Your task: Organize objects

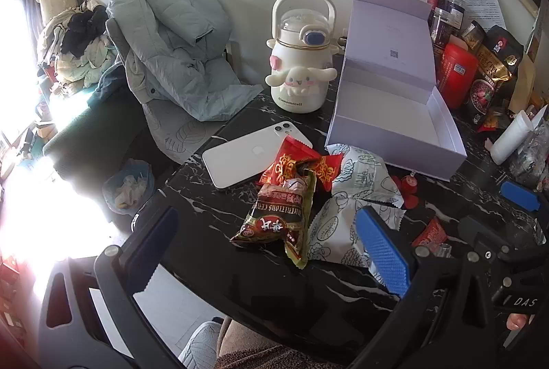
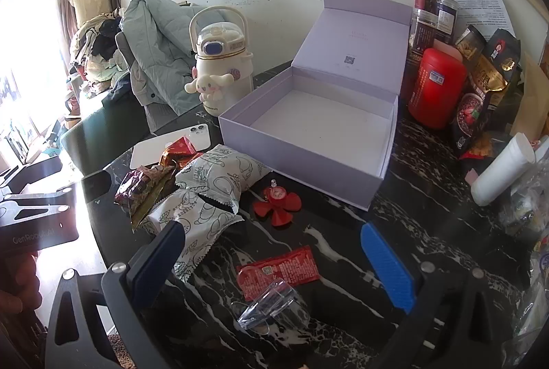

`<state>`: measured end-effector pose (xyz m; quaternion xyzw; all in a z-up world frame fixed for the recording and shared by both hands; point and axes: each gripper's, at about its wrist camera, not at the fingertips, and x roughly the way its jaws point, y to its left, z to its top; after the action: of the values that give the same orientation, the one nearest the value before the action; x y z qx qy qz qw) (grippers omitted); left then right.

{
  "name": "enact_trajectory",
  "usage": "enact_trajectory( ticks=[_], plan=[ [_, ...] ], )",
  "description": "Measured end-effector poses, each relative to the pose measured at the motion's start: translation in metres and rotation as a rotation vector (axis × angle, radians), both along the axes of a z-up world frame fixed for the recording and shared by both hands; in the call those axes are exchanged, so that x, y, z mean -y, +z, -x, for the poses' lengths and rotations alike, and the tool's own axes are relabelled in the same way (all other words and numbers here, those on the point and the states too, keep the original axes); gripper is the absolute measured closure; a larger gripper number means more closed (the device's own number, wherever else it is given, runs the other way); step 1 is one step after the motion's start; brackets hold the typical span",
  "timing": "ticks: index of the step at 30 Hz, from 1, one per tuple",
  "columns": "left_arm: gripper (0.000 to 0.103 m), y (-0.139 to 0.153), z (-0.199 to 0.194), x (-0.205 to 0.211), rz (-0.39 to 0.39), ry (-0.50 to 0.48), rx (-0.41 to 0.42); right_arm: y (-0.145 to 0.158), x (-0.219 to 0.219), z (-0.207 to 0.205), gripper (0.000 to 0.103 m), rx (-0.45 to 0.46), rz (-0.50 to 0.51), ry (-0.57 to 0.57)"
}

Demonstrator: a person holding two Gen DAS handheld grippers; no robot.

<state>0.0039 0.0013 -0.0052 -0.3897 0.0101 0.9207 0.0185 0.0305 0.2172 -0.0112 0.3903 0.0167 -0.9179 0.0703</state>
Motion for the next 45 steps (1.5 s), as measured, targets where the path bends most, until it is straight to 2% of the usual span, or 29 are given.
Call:
enact_trajectory(
  ticks=[45],
  plan=[
    [0.000, -0.0064, -0.0011, -0.0021, 0.006, 0.000, 0.025, -0.0028, -0.0005, -0.0020, 0.000, 0.002, -0.008, 0.004]
  ],
)
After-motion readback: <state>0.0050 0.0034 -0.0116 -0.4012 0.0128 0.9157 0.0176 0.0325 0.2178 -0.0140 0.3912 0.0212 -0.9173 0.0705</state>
